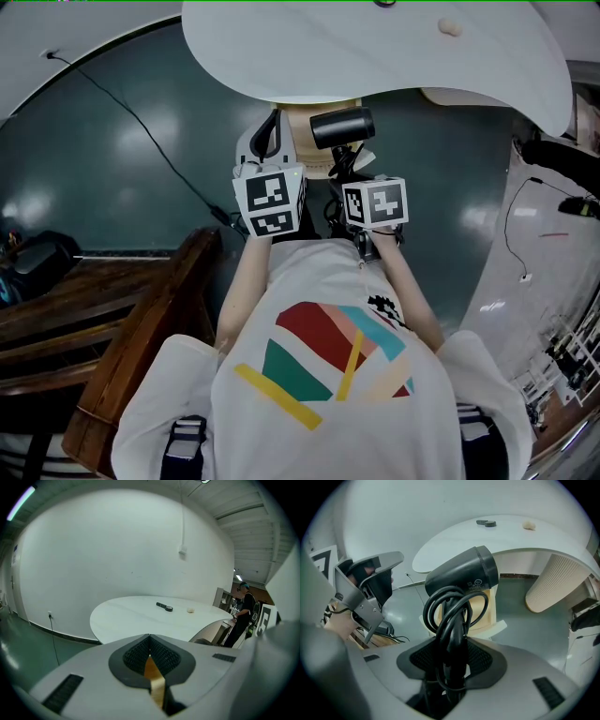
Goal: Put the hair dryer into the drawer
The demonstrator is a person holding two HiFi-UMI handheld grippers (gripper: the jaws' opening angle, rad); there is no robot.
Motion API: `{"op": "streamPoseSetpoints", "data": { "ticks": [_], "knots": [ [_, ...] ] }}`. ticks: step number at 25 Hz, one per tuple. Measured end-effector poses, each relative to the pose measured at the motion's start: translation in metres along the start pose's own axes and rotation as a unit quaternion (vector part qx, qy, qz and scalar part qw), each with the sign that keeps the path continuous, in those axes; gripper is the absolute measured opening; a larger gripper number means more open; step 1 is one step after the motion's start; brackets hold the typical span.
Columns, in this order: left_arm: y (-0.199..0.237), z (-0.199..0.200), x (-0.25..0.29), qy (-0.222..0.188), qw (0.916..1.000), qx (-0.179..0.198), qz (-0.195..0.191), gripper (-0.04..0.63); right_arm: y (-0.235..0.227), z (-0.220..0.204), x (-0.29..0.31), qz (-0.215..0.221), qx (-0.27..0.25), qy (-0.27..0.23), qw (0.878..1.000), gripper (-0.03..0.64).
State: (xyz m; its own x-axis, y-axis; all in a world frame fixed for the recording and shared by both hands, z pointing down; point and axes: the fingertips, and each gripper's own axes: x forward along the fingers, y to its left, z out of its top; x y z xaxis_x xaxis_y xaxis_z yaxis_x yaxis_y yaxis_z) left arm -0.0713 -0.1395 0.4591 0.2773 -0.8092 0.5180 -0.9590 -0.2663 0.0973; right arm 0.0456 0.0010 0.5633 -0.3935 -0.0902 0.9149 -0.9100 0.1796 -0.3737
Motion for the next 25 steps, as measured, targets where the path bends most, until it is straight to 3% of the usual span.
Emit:
{"op": "streamPoseSetpoints", "data": {
  "ticks": [10,14,25],
  "knots": [
    [0.008,-0.002,0.003,0.007,1.0,-0.002,0.003,0.015,0.001,0.0,0.023,0.009,-0.004,0.044,0.999,0.189],
    [0.015,-0.001,0.007,0.009,0.9999,-0.005,0.008,0.015,0.0,0.008,0.024,-0.008,-0.012,0.069,0.998,0.189],
    [0.026,0.002,0.02,0.015,0.9997,-0.011,0.014,0.015,-0.011,0.022,0.045,-0.009,0.008,0.114,0.993,0.189]
  ]
}}
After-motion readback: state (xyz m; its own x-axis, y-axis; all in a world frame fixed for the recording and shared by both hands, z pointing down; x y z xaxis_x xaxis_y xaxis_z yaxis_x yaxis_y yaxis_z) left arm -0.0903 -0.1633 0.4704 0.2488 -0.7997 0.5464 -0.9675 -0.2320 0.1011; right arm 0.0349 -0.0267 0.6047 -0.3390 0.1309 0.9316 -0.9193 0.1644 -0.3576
